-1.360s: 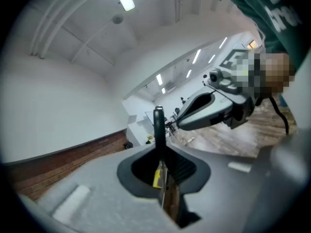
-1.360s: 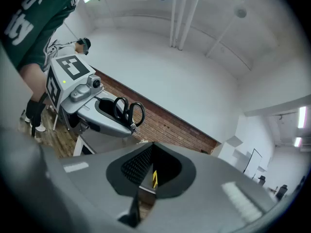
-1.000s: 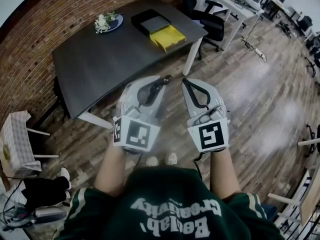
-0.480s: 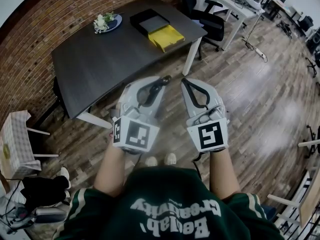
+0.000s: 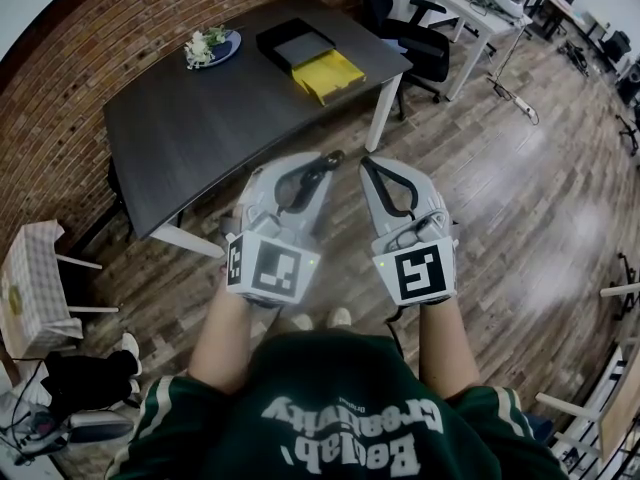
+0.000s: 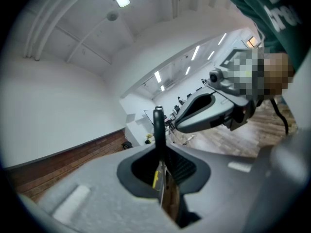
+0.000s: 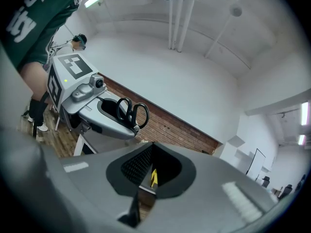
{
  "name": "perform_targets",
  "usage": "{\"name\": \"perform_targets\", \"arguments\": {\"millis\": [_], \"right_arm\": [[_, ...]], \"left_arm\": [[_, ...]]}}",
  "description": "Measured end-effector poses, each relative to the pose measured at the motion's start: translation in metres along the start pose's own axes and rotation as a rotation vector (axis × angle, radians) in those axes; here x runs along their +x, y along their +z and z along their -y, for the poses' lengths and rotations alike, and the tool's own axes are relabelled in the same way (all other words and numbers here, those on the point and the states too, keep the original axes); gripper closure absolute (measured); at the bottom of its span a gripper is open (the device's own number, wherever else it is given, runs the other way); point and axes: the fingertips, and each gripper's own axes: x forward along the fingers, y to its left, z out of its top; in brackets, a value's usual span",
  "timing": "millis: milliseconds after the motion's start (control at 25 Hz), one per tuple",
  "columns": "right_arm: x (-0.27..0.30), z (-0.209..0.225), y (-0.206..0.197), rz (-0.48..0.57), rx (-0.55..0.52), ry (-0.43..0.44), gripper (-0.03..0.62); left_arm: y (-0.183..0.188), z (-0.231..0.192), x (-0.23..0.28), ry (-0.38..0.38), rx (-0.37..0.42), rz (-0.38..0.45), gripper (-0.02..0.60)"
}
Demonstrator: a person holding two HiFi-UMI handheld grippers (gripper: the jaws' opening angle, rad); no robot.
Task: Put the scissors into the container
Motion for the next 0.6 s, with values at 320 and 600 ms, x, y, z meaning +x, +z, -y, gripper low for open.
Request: {"name": "perform_targets", "arguments": {"millis": [320,600], "right_arm": [[-0.015,0.004,-0.007,0.017,-0.009,0.017,0.586],[-0.033,0.004,-0.011,0.028,-0.015,0.015,0.588]], "left_arm": [[0.008,0.016,0.006,0.017,0.004,-0.008,0.545],[0.016,0.028,0.001,0.037,0.004,-0.007,0.545]]}}
